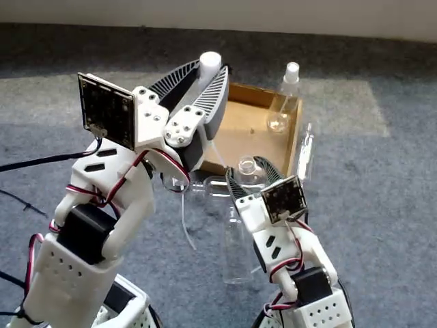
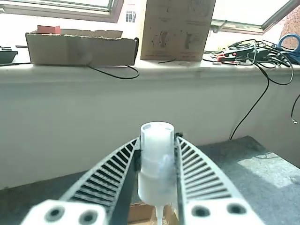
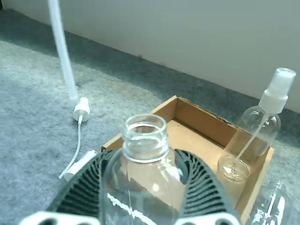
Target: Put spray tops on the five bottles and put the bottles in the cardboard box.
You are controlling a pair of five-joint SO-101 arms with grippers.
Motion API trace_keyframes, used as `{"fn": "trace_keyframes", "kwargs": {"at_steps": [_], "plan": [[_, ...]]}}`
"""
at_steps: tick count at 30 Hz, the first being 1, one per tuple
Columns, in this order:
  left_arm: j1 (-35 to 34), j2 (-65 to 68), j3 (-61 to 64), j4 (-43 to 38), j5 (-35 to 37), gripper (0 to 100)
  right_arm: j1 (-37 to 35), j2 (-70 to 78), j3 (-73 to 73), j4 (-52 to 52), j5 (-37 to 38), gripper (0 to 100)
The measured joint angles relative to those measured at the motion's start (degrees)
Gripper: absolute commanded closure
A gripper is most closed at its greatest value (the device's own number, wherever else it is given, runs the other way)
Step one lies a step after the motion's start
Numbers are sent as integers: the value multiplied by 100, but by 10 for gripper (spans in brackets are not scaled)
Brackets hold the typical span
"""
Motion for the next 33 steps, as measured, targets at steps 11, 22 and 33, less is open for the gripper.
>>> {"fn": "trace_keyframes", "kwargs": {"at_steps": [11,22,33], "plan": [[519,993,-1020,-123,0,955,0,-475,255,149,44,995],[519,1705,-1222,316,0,955,0,-475,255,149,44,995],[563,1723,-299,202,18,955,0,-475,255,149,53,995]]}}
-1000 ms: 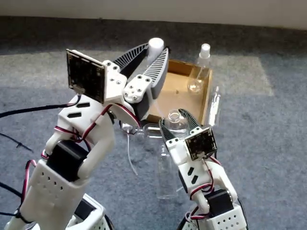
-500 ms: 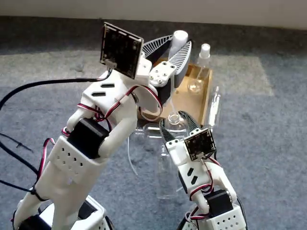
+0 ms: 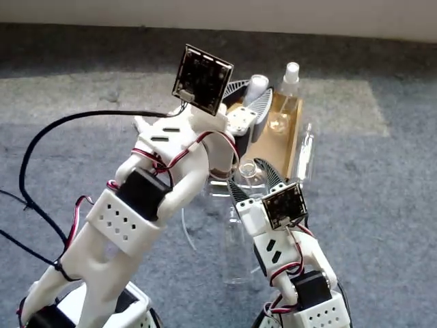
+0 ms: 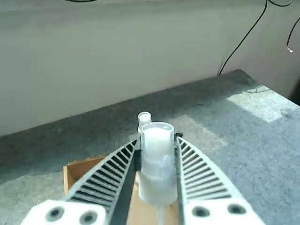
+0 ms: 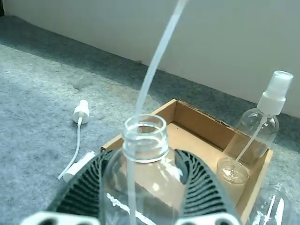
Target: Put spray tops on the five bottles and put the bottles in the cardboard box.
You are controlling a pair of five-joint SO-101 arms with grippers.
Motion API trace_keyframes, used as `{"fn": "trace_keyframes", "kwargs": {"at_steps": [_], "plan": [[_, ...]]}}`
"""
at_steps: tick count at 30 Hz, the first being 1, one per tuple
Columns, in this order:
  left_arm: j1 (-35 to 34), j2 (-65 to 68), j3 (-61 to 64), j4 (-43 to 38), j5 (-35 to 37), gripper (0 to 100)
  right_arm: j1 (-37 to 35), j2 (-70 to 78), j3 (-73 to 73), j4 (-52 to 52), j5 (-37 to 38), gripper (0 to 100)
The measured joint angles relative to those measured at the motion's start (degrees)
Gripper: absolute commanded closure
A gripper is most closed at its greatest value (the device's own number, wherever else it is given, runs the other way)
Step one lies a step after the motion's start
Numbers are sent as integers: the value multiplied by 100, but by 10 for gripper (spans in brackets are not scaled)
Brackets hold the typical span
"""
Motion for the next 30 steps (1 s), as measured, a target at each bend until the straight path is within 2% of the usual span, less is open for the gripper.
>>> {"fn": "trace_keyframes", "kwargs": {"at_steps": [8,18,23,30], "plan": [[53,-53,888,-149,18,955,273,9,9,9,-281,995],[501,-1459,2435,-246,9,947,404,9,9,9,-378,995],[501,-1670,2804,-501,9,808,404,18,9,176,-378,993],[484,-1600,2822,-457,-18,797,413,9,0,299,-378,993]]}}
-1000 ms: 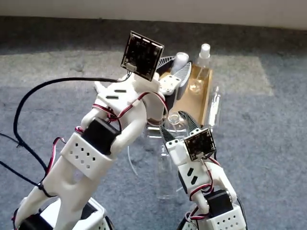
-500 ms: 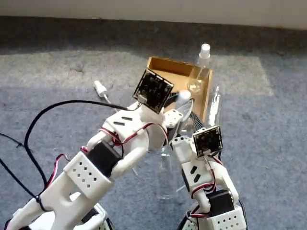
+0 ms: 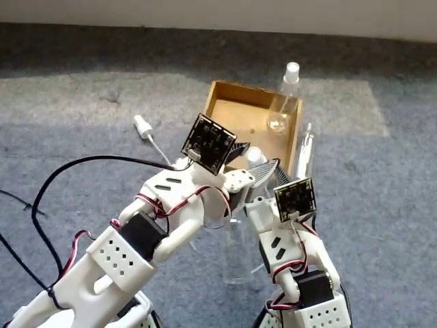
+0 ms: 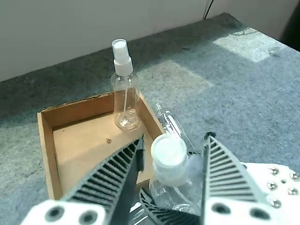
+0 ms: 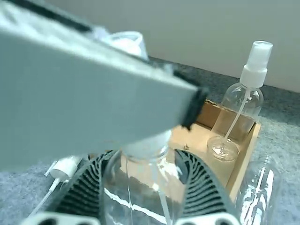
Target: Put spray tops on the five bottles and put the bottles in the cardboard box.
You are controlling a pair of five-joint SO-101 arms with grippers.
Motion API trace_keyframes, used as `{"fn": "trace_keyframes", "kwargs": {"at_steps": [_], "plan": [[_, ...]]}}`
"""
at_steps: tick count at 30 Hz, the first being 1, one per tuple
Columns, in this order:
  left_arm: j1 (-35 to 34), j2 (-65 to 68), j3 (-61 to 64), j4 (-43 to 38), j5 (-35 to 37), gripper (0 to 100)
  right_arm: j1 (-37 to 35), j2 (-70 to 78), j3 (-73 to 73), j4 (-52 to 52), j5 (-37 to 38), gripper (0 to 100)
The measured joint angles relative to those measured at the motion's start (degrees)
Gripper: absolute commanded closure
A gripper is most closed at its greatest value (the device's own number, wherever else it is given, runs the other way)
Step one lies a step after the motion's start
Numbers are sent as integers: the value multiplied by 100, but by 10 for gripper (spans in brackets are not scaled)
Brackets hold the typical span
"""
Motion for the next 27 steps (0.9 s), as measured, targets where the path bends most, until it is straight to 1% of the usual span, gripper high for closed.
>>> {"fn": "trace_keyframes", "kwargs": {"at_steps": [4,8,10,13,15,17,27], "plan": [[9,9,-220,44,0,797,0,0,0,0,0,993],[-18,9,-809,651,0,797,0,0,0,0,0,993],[-167,9,-1099,897,0,797,0,0,0,0,0,993],[-633,0,-1319,949,0,797,0,0,0,0,0,993],[-941,0,-1336,1002,0,797,0,0,0,0,0,993],[-1046,0,-1336,1037,0,797,0,0,0,0,0,993],[-941,0,-800,1046,0,797,0,0,0,0,0,993]]}}
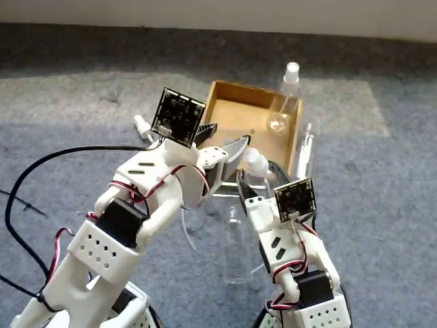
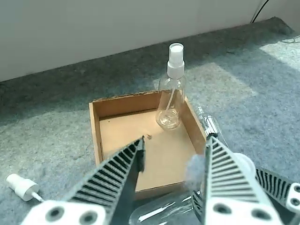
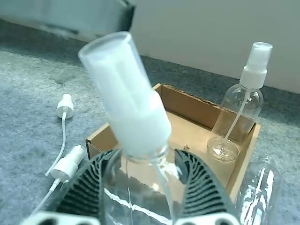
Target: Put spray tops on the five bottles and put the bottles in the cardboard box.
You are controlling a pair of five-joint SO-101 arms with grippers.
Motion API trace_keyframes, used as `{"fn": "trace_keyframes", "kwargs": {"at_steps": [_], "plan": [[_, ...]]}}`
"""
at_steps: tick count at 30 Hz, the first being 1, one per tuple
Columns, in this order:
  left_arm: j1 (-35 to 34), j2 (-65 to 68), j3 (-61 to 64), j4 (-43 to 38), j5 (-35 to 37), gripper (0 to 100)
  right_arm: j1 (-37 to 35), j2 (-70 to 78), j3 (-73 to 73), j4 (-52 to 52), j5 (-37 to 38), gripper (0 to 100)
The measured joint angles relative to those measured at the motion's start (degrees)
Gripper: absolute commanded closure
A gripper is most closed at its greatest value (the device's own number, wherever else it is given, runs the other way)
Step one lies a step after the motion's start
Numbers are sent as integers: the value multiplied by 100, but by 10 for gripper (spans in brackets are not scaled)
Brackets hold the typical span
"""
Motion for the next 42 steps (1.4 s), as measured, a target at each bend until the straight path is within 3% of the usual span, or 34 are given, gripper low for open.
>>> {"fn": "trace_keyframes", "kwargs": {"at_steps": [13,25,42], "plan": [[246,0,141,-413,-580,797,9,0,0,0,0,993],[290,0,387,-431,-633,797,26,-9,0,0,0,993],[290,0,-404,-158,-633,797,18,-9,0,0,0,993]]}}
